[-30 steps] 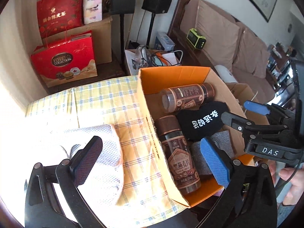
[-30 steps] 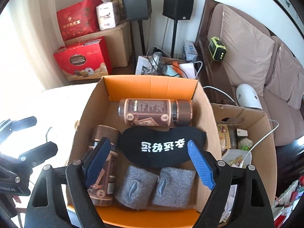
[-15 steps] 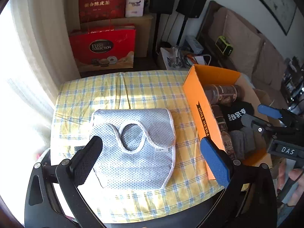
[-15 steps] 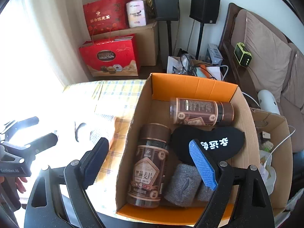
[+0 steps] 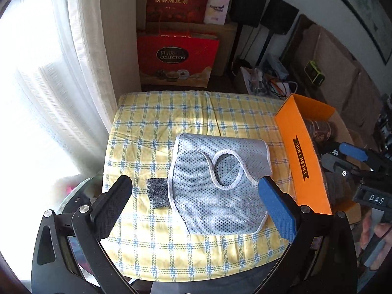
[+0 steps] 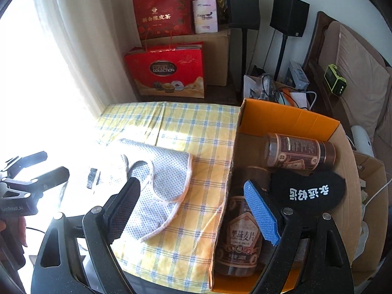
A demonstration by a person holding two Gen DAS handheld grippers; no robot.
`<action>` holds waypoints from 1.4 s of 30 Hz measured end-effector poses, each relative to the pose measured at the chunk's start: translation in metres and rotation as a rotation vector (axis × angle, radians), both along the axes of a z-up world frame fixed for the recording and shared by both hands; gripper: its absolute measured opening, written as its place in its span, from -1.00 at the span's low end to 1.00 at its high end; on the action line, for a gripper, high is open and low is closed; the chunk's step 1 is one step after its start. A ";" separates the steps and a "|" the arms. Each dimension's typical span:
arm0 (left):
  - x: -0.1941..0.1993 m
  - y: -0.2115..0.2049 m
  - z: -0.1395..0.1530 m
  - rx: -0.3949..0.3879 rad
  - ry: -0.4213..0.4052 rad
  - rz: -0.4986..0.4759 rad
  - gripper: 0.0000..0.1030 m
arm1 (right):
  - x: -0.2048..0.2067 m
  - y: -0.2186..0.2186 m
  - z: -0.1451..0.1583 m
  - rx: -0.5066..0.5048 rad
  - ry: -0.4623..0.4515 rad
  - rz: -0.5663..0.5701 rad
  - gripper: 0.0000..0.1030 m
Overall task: Organize objects
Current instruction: 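Grasp the edge of the grey mesh pad with both grippers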
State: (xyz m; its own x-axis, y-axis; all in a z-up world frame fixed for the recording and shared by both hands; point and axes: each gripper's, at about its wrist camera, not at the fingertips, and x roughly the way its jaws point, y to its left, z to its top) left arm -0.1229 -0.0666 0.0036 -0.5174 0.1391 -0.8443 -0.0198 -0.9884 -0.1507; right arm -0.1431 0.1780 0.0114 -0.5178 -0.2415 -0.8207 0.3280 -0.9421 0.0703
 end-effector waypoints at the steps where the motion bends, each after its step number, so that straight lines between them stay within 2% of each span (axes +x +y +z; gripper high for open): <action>1: 0.000 -0.004 -0.001 -0.001 0.000 0.007 1.00 | 0.000 -0.004 -0.001 0.000 -0.001 0.004 0.71; 8: -0.001 -0.028 -0.010 0.000 -0.014 0.039 1.00 | -0.003 -0.033 -0.013 0.017 -0.015 0.020 0.73; 12: -0.003 -0.035 -0.015 -0.004 -0.019 0.049 1.00 | -0.004 -0.045 -0.021 0.041 -0.011 0.025 0.96; 20: -0.005 -0.041 -0.023 -0.042 -0.008 0.041 1.00 | -0.010 -0.063 -0.037 0.047 -0.031 0.014 0.98; 26: -0.009 -0.047 -0.035 -0.006 -0.023 0.047 1.00 | -0.016 -0.068 -0.054 0.046 -0.066 0.007 0.99; 32: -0.016 -0.045 -0.060 0.054 -0.072 0.049 0.99 | -0.019 -0.068 -0.081 0.058 -0.106 -0.005 0.99; 36: -0.021 -0.039 -0.076 0.103 -0.107 0.035 0.98 | -0.017 -0.069 -0.093 0.094 -0.092 -0.004 0.99; 40: -0.028 -0.035 -0.090 0.134 -0.137 0.035 0.80 | -0.016 -0.071 -0.101 0.118 -0.077 -0.008 1.00; 42: -0.032 -0.033 -0.095 0.147 -0.148 0.031 0.60 | -0.014 -0.073 -0.102 0.142 -0.059 -0.011 0.99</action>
State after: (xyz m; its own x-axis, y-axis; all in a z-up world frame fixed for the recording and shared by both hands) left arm -0.1547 -0.0994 -0.0916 -0.3952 0.2524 -0.8832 0.0431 -0.9554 -0.2923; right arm -0.1573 0.1048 -0.0901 -0.4698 -0.1154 -0.8752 0.3169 -0.9474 -0.0452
